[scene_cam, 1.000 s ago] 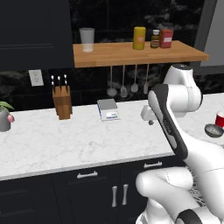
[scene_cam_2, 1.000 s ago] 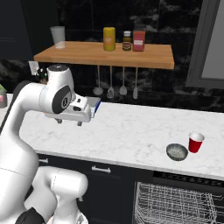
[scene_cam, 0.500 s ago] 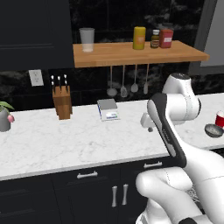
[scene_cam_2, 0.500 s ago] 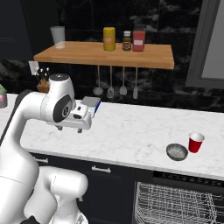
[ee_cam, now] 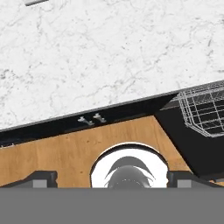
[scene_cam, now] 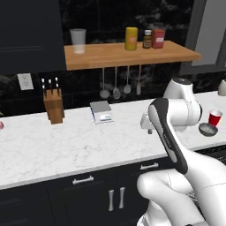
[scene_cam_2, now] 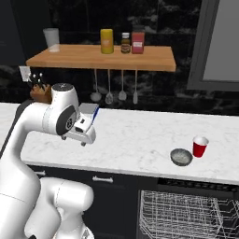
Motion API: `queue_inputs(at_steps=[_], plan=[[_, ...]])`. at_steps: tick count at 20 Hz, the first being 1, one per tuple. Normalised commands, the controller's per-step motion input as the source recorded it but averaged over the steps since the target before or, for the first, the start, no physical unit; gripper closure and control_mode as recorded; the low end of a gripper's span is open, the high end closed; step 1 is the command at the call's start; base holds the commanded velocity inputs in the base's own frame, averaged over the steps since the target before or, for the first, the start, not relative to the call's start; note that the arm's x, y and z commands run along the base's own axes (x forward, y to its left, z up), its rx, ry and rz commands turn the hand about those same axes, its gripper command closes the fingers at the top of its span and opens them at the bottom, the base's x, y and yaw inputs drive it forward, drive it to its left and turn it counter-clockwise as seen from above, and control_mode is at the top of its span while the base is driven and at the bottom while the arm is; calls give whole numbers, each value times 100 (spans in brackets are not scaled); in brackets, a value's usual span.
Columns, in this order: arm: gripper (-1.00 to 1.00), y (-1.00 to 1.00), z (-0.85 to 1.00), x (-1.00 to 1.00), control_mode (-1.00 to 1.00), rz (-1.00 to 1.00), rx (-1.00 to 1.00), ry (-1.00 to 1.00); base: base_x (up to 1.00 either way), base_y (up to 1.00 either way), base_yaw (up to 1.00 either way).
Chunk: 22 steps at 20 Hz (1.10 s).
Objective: Pick up the cup and bowl from the counter, place them in the dishwasher, and close the dishwasher door.
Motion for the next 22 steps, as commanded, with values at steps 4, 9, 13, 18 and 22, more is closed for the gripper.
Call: queue_inputs(at_steps=[4,9,13,18,22], plan=[[-100,0,0,0,100,0,0,0,4,27,-67],[-100,0,0,0,100,0,0,0,9,48,-84],[-100,0,0,0,100,0,0,0,21,56,-79],[-100,0,0,0,100,0,0,0,32,24,-61],[-100,0,0,0,100,0,0,0,27,26,-27]])
